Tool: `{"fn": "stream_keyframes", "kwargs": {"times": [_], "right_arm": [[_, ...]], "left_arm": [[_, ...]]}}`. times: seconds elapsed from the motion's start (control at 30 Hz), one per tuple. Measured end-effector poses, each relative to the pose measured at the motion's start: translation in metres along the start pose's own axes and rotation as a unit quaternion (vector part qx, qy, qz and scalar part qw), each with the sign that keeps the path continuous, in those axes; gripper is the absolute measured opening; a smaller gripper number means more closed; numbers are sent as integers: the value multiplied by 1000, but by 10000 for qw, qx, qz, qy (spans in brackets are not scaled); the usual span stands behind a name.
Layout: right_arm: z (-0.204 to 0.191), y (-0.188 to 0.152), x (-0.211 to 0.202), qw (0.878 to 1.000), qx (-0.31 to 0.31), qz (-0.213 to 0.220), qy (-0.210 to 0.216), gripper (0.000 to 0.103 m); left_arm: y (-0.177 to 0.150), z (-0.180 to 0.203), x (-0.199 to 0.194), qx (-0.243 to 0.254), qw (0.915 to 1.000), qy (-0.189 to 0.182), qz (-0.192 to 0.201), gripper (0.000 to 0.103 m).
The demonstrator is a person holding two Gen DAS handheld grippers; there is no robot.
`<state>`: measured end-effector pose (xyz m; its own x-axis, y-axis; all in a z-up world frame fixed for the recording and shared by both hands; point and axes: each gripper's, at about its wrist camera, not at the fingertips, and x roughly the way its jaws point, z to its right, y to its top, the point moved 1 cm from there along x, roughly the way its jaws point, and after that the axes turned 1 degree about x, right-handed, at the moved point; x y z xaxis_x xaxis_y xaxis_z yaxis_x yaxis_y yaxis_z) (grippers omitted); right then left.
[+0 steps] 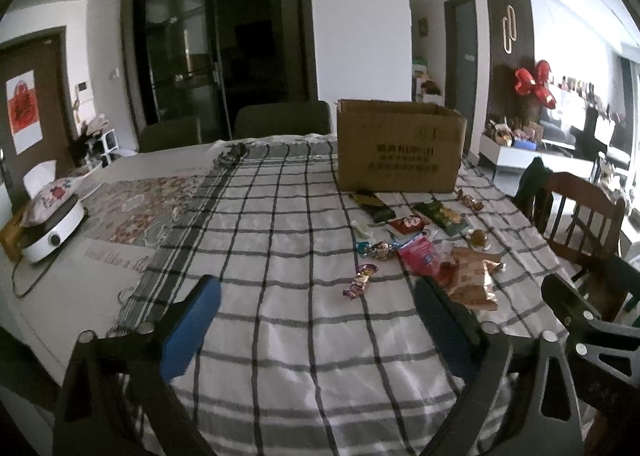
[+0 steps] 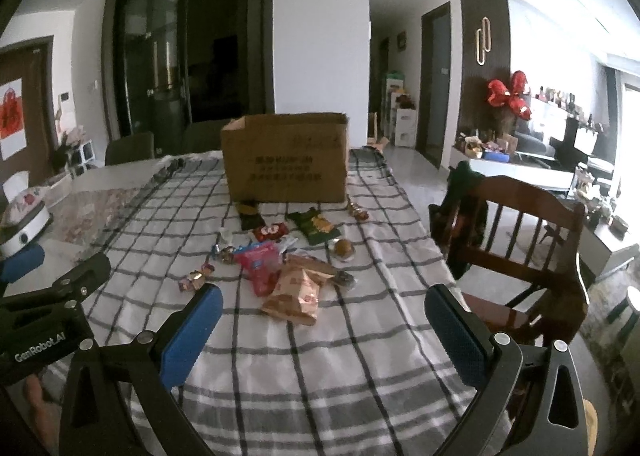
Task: Organize snacks
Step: 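Grasp the purple-wrapped candy with the left tool while the right tool grasps the tan biscuit bag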
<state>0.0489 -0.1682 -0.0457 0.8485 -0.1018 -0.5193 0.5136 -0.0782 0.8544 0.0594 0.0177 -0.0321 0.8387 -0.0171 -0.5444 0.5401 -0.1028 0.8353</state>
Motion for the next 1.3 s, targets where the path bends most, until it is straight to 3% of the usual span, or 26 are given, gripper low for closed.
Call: {"fn": "stream_keyframes", "kwargs": {"times": [0.1, 0.37, 0.7, 1.13, 1.3], "right_arm": [[-6, 2, 17, 9999, 10, -107, 15, 102], [-11, 3, 71, 9970, 308, -697, 150, 84], [-11, -9, 125, 9881, 607, -1382, 291, 65], [-11, -9, 149, 9831, 688, -1643, 425, 48], [-11, -9, 152, 9832, 618, -1658, 440, 40]], "left_arm": [[3, -1, 17, 155, 9998, -100, -55, 87], [0, 11, 68, 476, 9951, -644, -572, 70], [-7, 25, 126, 626, 9876, -912, -1115, 48], [-9, 35, 155, 504, 9819, -968, -1546, 20], [-7, 36, 155, 512, 9819, -940, -1562, 16]]}}
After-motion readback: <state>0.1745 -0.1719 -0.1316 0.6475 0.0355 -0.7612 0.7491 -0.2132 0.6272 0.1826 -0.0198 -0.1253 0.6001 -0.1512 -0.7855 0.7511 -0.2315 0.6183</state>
